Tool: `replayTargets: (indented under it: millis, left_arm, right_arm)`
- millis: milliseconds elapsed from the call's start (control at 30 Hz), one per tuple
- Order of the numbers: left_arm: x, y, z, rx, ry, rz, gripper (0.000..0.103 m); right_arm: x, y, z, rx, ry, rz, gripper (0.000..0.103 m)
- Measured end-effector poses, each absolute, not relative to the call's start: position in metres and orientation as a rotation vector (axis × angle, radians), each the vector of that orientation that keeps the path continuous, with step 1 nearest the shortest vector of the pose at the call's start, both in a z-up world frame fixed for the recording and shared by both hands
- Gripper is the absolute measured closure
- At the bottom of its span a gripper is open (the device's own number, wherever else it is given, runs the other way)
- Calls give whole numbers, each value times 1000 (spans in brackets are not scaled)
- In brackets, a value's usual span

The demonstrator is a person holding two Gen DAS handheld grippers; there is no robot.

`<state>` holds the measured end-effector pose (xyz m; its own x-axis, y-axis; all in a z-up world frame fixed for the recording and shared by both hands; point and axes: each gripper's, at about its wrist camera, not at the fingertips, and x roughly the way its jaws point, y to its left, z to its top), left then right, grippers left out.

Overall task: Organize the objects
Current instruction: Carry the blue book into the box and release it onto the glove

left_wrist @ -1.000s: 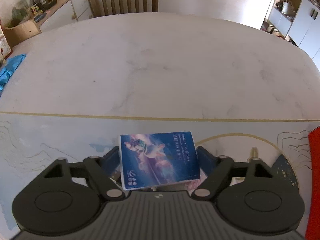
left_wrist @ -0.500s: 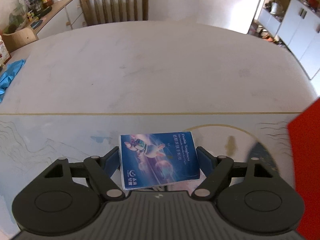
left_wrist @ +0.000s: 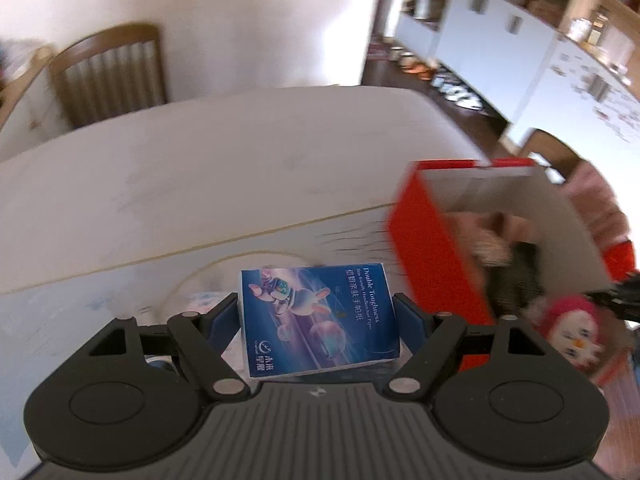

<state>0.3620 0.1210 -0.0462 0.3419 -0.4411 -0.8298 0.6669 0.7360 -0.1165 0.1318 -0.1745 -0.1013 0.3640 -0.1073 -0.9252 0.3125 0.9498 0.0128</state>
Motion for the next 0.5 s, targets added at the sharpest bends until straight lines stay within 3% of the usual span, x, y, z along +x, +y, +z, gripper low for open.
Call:
replayTargets:
  millis: [500]
  left_arm:
    - [285,7,-26,374,935,-1001,23]
  right_arm:
    - [120,-170,-96,201,1138,-248,97]
